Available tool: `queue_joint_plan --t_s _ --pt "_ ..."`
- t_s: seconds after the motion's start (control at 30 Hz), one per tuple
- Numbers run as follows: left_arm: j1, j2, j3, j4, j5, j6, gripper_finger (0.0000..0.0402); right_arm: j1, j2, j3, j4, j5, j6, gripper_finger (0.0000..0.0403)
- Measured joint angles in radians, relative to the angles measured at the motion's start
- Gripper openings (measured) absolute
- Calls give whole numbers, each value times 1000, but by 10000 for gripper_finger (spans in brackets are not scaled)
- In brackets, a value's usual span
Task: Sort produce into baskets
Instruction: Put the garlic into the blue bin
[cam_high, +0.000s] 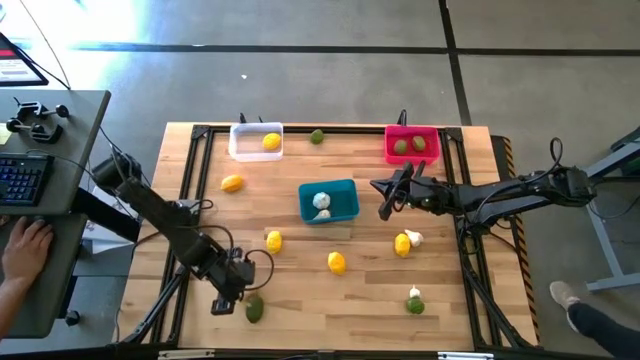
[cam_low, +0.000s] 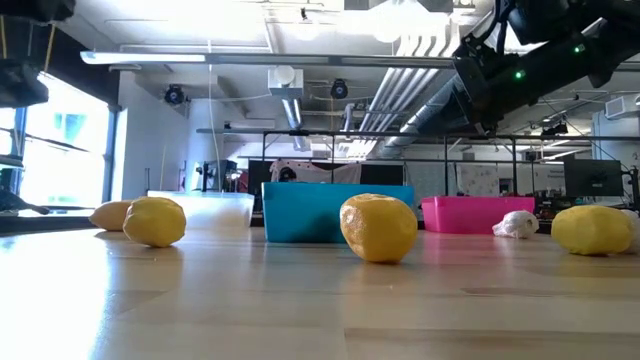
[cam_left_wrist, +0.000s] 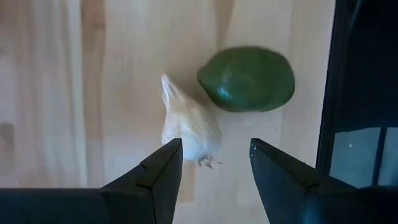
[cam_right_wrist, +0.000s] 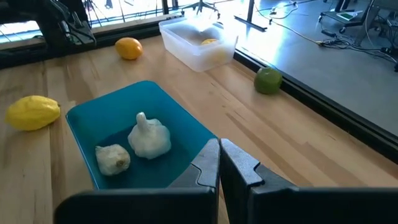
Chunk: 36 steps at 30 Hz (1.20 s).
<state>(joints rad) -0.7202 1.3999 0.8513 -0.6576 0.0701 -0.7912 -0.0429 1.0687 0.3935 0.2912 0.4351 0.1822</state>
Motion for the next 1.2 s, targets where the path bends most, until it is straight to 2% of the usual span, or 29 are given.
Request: queue_joint_plan --t_s 0.3,0.8,0.87,0.97,1.2 --pt "-3 88 0 4 -8 -19 176 0 0 0 -5 0 0 0" --pt "-2 220 0 1 58 3 169 0 0 0 -16 0 -2 0" --pt "0 230 0 -19 85 21 159 0 0 0 -16 0 -3 0" --pt "0 229 0 -59 74 26 129 0 0 0 -16 0 -4 0" --pt "14 165 0 -116 15 37 23 0 0 0 -16 0 -6 0"
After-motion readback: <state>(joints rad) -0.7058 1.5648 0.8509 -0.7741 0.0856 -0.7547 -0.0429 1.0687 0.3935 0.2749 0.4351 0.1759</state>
